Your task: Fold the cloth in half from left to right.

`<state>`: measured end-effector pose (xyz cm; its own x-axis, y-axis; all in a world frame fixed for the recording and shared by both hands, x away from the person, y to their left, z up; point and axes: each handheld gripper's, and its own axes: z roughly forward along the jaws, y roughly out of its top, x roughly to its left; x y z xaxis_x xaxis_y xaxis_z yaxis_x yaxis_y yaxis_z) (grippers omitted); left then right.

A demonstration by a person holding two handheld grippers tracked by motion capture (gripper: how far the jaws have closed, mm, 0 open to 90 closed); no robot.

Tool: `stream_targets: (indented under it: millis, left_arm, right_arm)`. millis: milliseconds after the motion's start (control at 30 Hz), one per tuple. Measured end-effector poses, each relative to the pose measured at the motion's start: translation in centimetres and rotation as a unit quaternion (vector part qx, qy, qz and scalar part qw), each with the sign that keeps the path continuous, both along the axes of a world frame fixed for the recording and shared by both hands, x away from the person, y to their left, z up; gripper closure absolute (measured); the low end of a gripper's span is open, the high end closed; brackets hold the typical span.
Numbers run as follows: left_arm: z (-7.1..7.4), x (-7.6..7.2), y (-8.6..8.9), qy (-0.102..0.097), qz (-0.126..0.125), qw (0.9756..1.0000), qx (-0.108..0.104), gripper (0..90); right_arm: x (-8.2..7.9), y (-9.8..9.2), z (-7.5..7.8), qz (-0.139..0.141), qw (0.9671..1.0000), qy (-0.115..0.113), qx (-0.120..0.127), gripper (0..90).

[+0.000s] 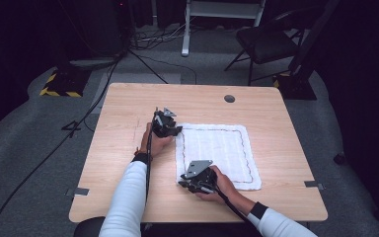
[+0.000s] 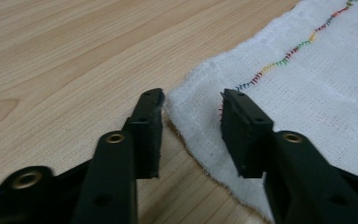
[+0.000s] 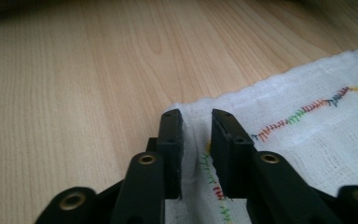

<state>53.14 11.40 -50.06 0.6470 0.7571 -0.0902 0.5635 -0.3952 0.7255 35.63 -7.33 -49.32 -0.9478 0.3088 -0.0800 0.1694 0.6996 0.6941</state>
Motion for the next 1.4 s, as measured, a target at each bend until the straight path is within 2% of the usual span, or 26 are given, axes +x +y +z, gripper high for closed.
stream_targets:
  millis: [67,133,167,267,300,400,467,600,633,733,800,900,933,1167,1300,1400]
  left_arm:
    - [0.0,0.0,0.0,0.002,-0.003,1.0000,-0.002,71.3]
    - [0.0,-0.1,-0.1,0.005,-0.008,0.9999,-0.005,74.5]
    - [0.0,-0.1,-0.2,0.010,-0.014,0.9998,-0.009,81.3]
    - [0.1,-0.1,-0.3,0.012,-0.016,0.9998,-0.006,84.8]
    - [0.2,-0.2,-0.3,0.011,-0.019,0.9998,0.001,85.5]
    - [0.4,-0.1,-0.3,0.013,-0.021,0.9997,0.007,86.6]
    - [0.8,-0.1,-0.4,0.006,-0.015,0.9997,0.016,86.8]
    - [1.4,-0.3,0.3,-0.002,-0.018,0.9996,0.024,87.1]
    - [1.6,-0.4,0.8,-0.002,-0.013,0.9995,0.029,87.2]
    - [1.6,-0.5,1.3,-0.003,0.002,0.9998,0.020,87.3]
    - [1.7,-0.6,1.9,-0.004,0.007,0.9999,0.014,87.4]
    - [2.1,-0.8,2.5,-0.010,0.010,0.9997,0.022,87.6]
    - [2.3,-0.8,2.8,-0.009,0.013,0.9997,0.017,87.6]
    - [2.8,-1.1,3.5,-0.011,0.008,0.9996,0.023,88.1]
    - [3.1,-1.3,3.7,-0.017,0.010,0.9996,0.019,88.2]
    - [3.9,-1.4,3.5,-0.027,0.001,0.9994,0.021,88.3]
  right_arm:
    - [0.0,0.0,0.0,-0.002,1.0000,-0.002,-0.001,77.5]
    - [-0.1,0.1,0.0,-0.008,0.9999,-0.010,-0.006,81.5]
    - [-0.3,0.2,0.0,-0.009,0.9997,-0.019,-0.010,82.9]
    - [-0.1,0.1,0.1,-0.009,0.9998,-0.015,-0.007,84.2]
    - [-0.1,0.0,0.1,-0.008,0.9998,-0.014,-0.007,84.5]
    - [-0.1,-0.1,0.2,-0.007,0.9998,-0.016,-0.006,84.8]
    - [-0.1,-0.2,0.5,-0.007,0.9997,-0.022,-0.002,84.9]
    - [0.1,-0.4,1.0,-0.004,0.9997,-0.024,0.008,85.1]
    - [0.0,-0.4,1.2,-0.001,0.9994,-0.034,0.011,85.1]
    - [0.1,-0.3,1.4,-0.001,0.9994,-0.031,0.017,85.3]
    - [-0.1,0.2,1.6,0.008,0.9991,-0.038,0.014,85.4]
    - [-0.2,0.7,1.5,0.013,0.9989,-0.044,0.010,85.5]
    - [-0.2,0.8,1.6,0.015,0.9990,-0.040,0.011,85.5]
    - [-0.2,1.4,2.1,0.014,0.9987,-0.045,0.021,85.6]
    - [-0.3,1.3,2.4,0.011,0.9985,-0.049,0.022,85.7]
    - [-0.4,1.0,2.9,0.009,0.9982,-0.054,0.026,85.7]
